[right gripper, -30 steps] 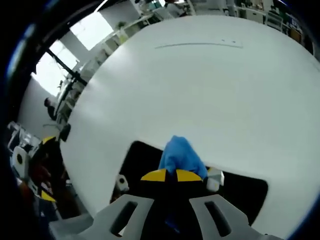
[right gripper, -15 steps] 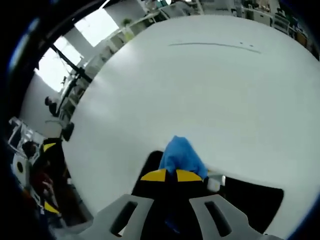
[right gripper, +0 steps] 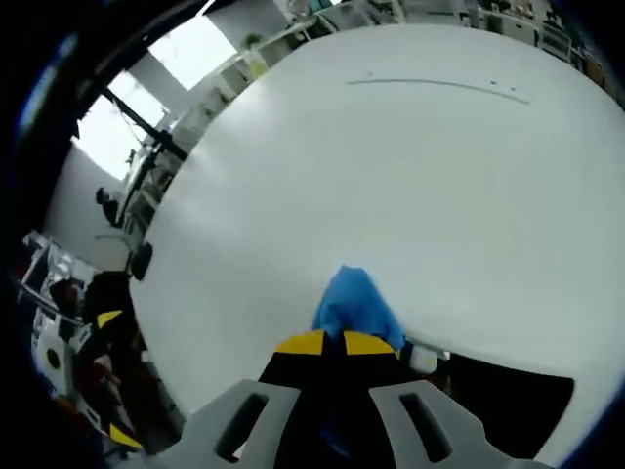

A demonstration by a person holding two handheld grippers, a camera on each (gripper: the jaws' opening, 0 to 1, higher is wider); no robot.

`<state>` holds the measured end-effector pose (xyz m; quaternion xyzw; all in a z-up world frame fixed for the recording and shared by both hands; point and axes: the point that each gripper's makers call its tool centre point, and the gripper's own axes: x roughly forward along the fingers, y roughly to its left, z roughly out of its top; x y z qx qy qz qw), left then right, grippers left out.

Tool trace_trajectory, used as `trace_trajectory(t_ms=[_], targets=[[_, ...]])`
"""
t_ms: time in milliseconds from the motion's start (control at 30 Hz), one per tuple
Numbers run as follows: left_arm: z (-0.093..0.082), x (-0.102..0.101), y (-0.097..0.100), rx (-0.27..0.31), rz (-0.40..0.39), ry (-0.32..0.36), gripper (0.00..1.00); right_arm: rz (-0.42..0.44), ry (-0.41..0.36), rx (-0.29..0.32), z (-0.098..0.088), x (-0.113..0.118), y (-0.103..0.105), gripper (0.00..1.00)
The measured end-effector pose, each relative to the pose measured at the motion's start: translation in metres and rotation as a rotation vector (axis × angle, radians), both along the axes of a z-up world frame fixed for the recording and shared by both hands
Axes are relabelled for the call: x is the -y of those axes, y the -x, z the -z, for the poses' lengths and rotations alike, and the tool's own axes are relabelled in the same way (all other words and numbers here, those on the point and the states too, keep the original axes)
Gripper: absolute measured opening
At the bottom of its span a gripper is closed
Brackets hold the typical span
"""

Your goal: Wipe the mirror surface with the cleaning cloth until all visible marks leave the cleaned area.

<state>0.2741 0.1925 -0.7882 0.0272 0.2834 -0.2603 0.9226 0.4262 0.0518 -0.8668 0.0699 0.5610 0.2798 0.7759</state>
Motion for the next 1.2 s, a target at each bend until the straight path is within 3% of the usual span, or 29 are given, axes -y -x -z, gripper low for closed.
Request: trace_trajectory(t_ms=[100,200,400,467,700,1200], targets=[[-0.001,0.003,0.0,-0.002,0.008,-0.003,1.0,0.023,-0.01,-0.028,0.001,0.002,-0.001,0.0],[0.002,0.003,-0.001,-0.006,0.017,-0.009,1.0,-0.009,0.018,-0.01,0.001,0.0,-0.002,0.0],[0.003,0.005,-0.003,-0.006,0.021,-0.012,1.0,0.0,0.002,0.007,0.0,0.003,0.002,0.0],[0.003,0.004,-0.003,-0.004,0.022,-0.013,1.0,-0.039,0.033,0.041,-0.001,0.003,0.004,0.0],[0.006,0.002,0.003,-0.008,0.009,-0.012,1.0,-0.085,0.049,0.052,-0.002,-0.001,0.021,0.0],[0.001,0.01,0.007,-0.008,0.02,-0.011,1.0,-0.072,0.019,0.005,-0.003,-0.001,0.043,0.0]])
